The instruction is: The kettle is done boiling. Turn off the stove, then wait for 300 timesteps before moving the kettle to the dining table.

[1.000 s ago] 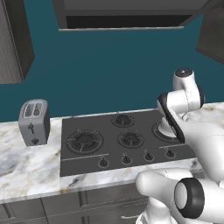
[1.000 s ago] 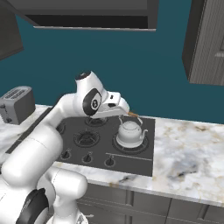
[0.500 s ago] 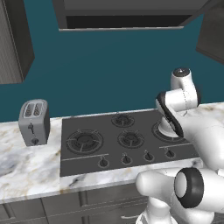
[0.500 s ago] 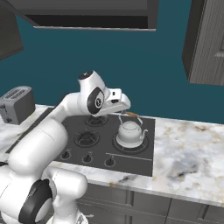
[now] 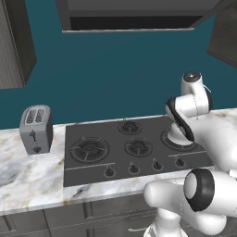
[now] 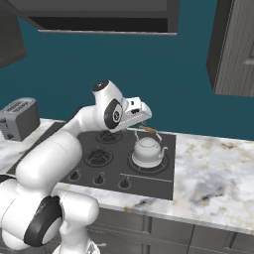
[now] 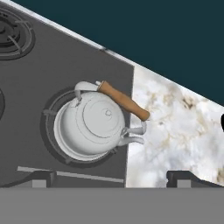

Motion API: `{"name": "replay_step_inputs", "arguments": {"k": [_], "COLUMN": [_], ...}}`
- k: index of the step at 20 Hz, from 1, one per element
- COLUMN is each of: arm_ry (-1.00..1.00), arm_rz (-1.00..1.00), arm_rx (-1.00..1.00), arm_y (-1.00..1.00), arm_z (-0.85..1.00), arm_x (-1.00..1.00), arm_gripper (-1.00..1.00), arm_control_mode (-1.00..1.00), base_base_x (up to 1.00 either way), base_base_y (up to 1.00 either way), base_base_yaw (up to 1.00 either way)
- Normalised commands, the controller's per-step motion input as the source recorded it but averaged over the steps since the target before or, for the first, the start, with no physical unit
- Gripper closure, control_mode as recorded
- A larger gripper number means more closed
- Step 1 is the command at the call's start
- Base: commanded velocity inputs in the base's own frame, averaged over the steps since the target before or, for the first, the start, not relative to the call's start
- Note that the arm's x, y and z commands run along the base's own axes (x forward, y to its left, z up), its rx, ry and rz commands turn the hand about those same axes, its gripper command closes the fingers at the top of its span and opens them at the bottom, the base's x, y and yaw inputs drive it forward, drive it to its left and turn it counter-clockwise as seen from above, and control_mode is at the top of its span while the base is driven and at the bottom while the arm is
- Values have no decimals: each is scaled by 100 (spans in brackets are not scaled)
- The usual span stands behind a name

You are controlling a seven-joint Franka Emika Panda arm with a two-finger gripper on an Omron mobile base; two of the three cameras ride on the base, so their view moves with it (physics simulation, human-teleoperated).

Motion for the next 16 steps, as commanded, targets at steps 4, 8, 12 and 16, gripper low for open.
{"name": "replay_step_inputs", "arguments": {"k": [4,8,12,16], "arm_ry": [2,7,6,9], "arm_rz": [12,11,6,0], "arm_rx": [0,0,0,0], "arm_y": [-16,-11,-7,-2], "arm_z": [-2,-13,-31,-15], "arm_x": [24,31,18,18], "arm_gripper": [-100,-100,-100,-100], "arm_control_mode": [-100,-100,-100,-100], "base_base_x": [0,0,0,0], "base_base_y": [0,0,0,0], "base_base_yaw": [0,0,0,0]}}
